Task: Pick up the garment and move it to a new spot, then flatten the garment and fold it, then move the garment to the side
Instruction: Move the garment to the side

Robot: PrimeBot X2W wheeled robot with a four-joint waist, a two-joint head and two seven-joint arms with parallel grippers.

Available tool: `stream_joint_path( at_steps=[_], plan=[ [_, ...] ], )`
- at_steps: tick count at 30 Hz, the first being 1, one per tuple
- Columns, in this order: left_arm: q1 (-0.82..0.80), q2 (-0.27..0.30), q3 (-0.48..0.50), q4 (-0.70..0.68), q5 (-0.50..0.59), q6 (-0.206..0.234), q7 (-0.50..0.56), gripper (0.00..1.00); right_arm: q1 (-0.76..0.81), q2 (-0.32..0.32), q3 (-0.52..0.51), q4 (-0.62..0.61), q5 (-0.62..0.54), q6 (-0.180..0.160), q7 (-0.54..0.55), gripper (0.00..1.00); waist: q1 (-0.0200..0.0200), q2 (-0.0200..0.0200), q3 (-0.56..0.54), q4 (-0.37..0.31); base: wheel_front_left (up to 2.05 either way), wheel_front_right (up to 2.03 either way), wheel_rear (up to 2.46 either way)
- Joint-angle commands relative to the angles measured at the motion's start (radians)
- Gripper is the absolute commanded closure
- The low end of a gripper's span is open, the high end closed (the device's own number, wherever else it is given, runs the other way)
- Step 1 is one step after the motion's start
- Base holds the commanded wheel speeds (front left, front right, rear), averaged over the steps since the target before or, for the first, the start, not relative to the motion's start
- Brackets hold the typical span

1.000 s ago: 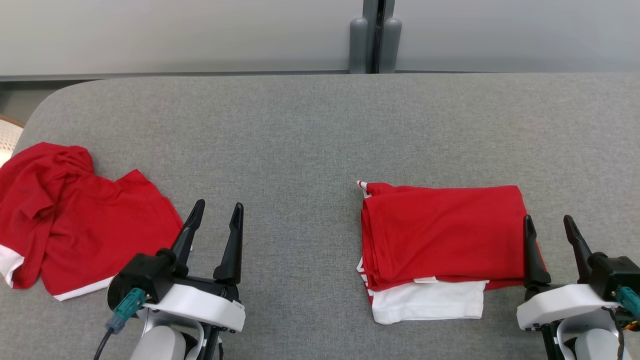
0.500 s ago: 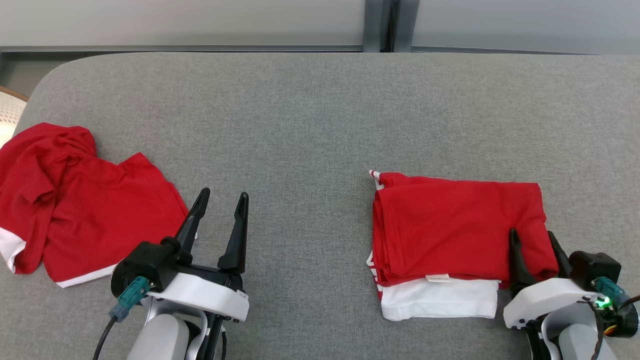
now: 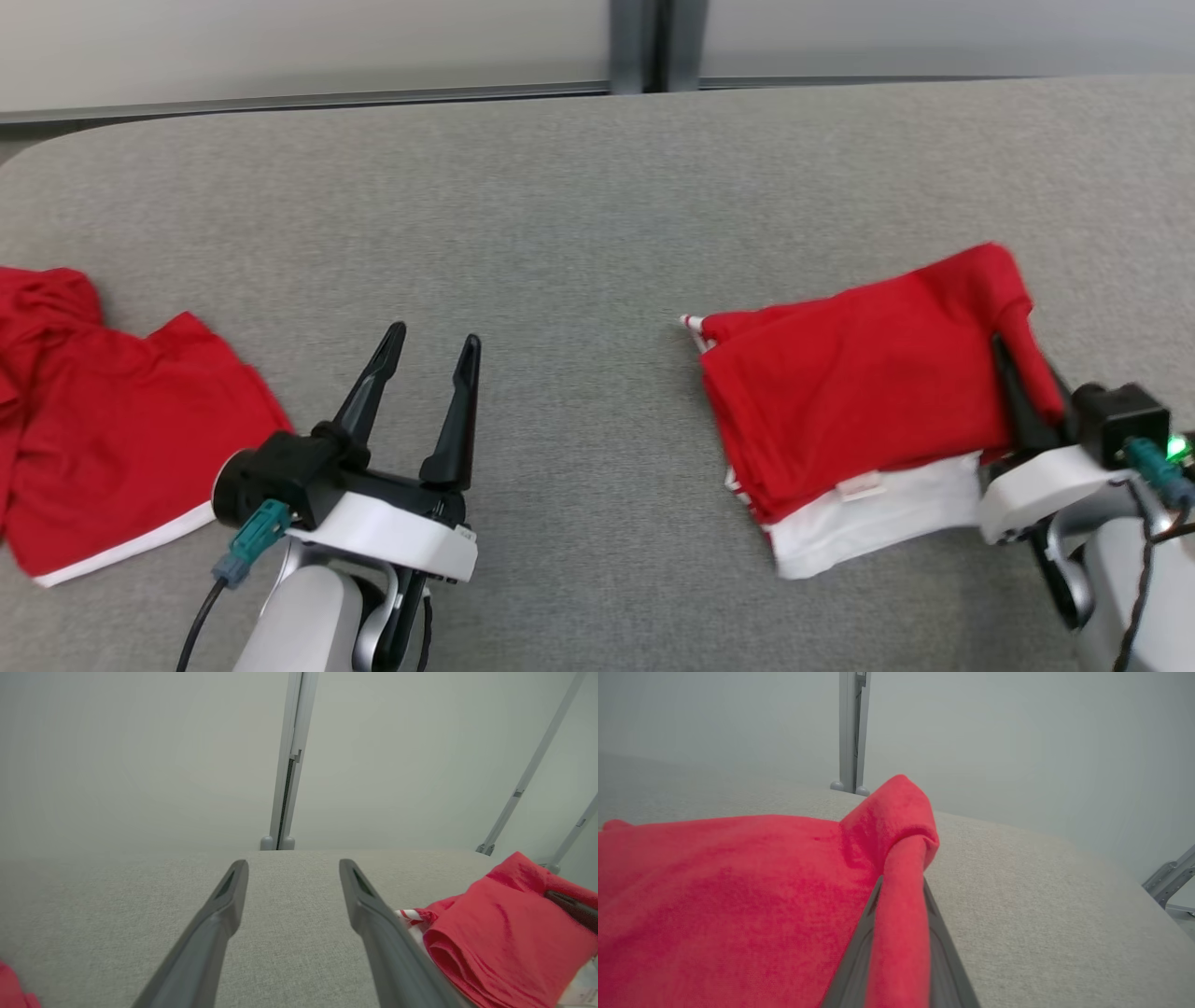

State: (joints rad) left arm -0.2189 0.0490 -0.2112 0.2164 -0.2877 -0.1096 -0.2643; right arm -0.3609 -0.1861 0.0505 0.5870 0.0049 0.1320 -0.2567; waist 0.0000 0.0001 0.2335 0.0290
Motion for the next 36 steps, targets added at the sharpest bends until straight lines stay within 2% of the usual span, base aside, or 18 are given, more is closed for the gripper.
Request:
stream_joint_path(
  at_steps=[1, 6, 10, 11, 15, 22, 28, 33, 34, 35, 36],
  plan=[
    [-0.025, 0.003, -0.006, -0.008, 0.009, -0.004, 0.000, 0.00, -0.018, -0.031, 0.003, -0.014, -0.003, -0.002, -0.007, 1.00, 0.0000, -0.0001, 0.015, -0.032, 0.00, 0.00, 0.00],
    [-0.067, 0.003, -0.033, -0.036, 0.039, -0.008, 0.000, 0.00, -0.078, -0.142, 0.053, -0.041, 0.011, -0.002, -0.008, 1.00, 0.0000, -0.0001, 0.074, -0.101, 0.00, 0.00, 0.00],
    [-0.115, 0.004, -0.057, -0.046, 0.065, -0.012, 0.000, 0.00, -0.121, -0.240, 0.088, -0.011, 0.015, -0.002, -0.006, 1.00, 0.0000, -0.0001, 0.138, -0.144, 0.00, 0.00, 0.00],
    [-0.142, 0.005, -0.067, -0.050, 0.082, -0.013, 0.000, 0.00, -0.151, -0.281, 0.096, 0.007, 0.021, -0.002, -0.006, 1.00, 0.0000, -0.0001, 0.171, -0.165, 0.00, 0.00, 0.00],
    [-0.189, 0.008, -0.086, -0.056, 0.100, -0.019, 0.000, 0.00, -0.206, -0.349, 0.069, 0.058, -0.005, -0.002, -0.007, 1.00, 0.0000, -0.0001, 0.227, -0.197, 0.00, 0.00, 0.00],
    [-0.246, 0.017, -0.128, -0.057, 0.104, -0.021, 0.000, 0.00, -0.277, -0.395, -0.016, 0.127, -0.081, -0.002, -0.010, 1.00, 0.0000, -0.0001, 0.284, -0.213, 0.00, 0.00, 0.00],
    [-0.273, 0.026, -0.148, -0.071, 0.099, -0.020, 0.000, 0.00, -0.315, -0.412, -0.094, 0.137, -0.159, -0.002, -0.010, 1.00, 0.0000, -0.0001, 0.319, -0.208, 0.00, 0.00, 0.00],
    [-0.283, 0.034, -0.157, -0.072, 0.092, -0.021, 0.000, 0.00, -0.330, -0.402, -0.146, 0.160, -0.197, -0.002, -0.010, 0.99, 0.0000, -0.0001, 0.327, -0.196, 0.00, 0.00, 0.00],
    [-0.282, 0.035, -0.158, -0.071, 0.091, -0.021, 0.000, 0.00, -0.333, -0.399, -0.155, 0.161, -0.202, -0.002, -0.010, 0.85, 0.0000, -0.0001, 0.325, -0.193, 0.00, 0.00, 0.00],
    [-0.281, 0.035, -0.159, -0.069, 0.090, -0.021, 0.000, 0.00, -0.332, -0.393, -0.162, 0.165, -0.207, -0.002, -0.010, 0.00, 0.0000, -0.0001, 0.322, -0.190, 0.00, 0.00, 0.00],
    [-0.277, 0.035, -0.160, -0.065, 0.087, -0.021, 0.000, 0.00, -0.329, -0.387, -0.168, 0.164, -0.209, -0.002, -0.010, 0.00, 0.0000, -0.0001, 0.316, -0.187, 0.00, 0.00, 0.00]
  ],
)
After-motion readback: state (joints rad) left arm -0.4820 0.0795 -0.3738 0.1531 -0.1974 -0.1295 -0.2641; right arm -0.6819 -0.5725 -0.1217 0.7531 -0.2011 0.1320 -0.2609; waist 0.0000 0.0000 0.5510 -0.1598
